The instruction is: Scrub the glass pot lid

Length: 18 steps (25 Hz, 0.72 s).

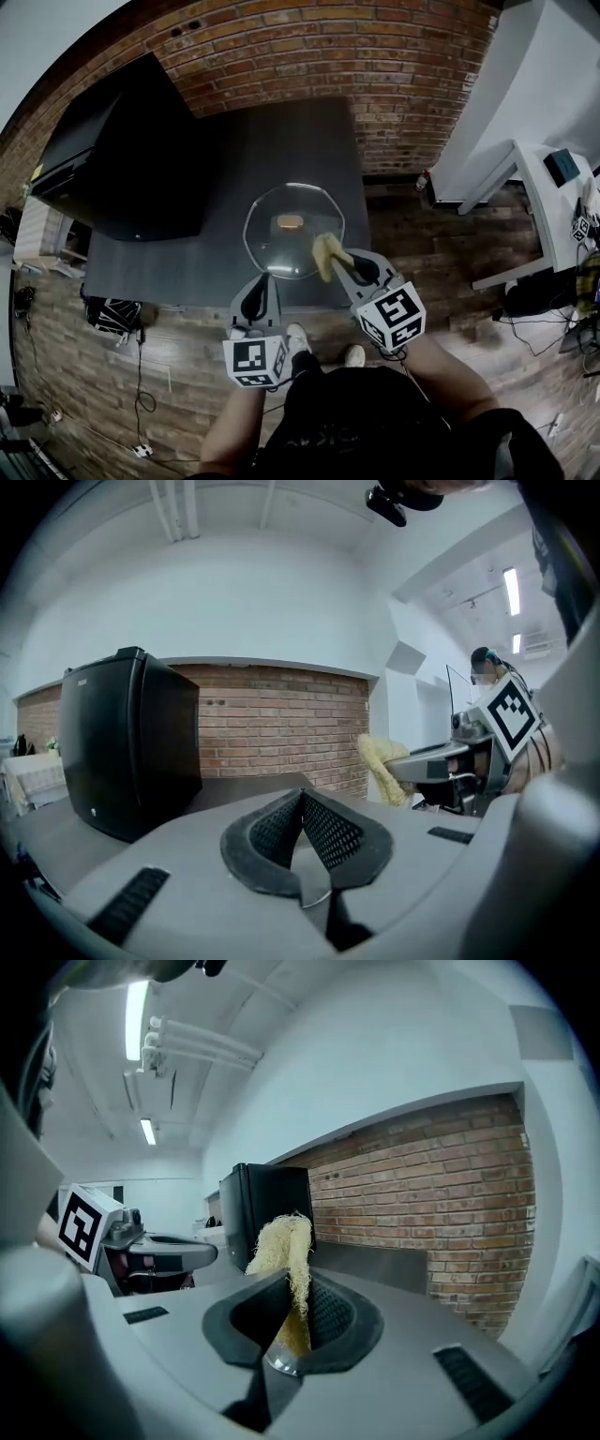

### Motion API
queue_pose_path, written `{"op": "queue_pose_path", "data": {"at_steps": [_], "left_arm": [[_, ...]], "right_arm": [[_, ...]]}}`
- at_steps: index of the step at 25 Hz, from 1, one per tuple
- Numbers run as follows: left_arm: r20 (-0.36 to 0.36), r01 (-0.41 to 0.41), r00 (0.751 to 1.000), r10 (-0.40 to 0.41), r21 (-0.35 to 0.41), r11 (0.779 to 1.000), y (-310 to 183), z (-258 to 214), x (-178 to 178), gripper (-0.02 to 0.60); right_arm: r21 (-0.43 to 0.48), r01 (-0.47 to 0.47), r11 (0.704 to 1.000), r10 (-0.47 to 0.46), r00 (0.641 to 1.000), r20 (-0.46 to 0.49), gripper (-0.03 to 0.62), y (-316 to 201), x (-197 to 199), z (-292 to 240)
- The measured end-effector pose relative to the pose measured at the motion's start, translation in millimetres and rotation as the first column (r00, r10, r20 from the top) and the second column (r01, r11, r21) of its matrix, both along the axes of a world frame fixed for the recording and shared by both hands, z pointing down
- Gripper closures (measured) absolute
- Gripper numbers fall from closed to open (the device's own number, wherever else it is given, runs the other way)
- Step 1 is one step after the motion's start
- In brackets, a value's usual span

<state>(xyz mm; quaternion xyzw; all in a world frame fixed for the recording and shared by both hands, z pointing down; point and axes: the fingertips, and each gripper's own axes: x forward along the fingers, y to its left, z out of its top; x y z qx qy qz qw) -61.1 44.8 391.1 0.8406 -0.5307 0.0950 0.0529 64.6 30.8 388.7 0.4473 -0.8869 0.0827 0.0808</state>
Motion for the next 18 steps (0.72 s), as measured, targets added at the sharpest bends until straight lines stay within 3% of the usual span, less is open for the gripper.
{"op": "queue_pose_path", "data": {"at_steps": [11, 18], "left_arm": [[-0.018, -0.021, 1.000, 0.020, -0.057, 0.998, 71, 22, 27, 0.548], [-0.021, -0.026, 0.999, 0.025, -0.053, 0.998, 89, 24, 32, 0.548]], "right_arm": [[-0.057, 0.013, 0.998, -0.013, 1.000, 0.011, 0.546, 66, 13, 26], [-0.064, 0.013, 0.998, -0.012, 1.000, 0.014, 0.548, 89, 15, 32]]}}
